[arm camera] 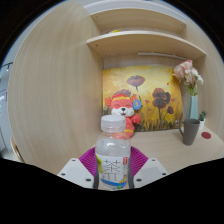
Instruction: Pour water
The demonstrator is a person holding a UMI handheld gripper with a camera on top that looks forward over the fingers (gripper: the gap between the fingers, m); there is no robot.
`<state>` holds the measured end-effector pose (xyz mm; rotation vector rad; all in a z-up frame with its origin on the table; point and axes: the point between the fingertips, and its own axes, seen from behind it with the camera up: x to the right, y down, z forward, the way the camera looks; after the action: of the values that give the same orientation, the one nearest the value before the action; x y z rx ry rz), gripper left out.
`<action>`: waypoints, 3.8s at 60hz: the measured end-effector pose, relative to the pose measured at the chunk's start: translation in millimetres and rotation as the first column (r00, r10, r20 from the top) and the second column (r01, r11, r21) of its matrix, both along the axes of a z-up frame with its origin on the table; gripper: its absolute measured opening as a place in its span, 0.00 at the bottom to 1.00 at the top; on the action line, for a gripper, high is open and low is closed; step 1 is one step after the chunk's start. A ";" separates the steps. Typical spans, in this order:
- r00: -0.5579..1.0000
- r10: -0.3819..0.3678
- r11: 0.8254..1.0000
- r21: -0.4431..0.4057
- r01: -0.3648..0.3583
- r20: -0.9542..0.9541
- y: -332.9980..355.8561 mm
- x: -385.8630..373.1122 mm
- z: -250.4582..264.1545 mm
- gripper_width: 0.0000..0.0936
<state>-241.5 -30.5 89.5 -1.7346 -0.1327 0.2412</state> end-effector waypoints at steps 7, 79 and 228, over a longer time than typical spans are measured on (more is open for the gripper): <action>0.997 -0.007 1.000 -0.026 0.005 -0.074 14.6 9.8 14.1 0.43; -0.592 -0.314 0.939 -0.334 -0.080 -0.742 184.1 264.9 89.9 0.42; 0.937 -0.323 0.890 -0.293 0.348 0.131 -27.6 338.6 6.1 0.81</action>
<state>97.1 -58.1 95.6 -2.0492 0.1595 -0.0678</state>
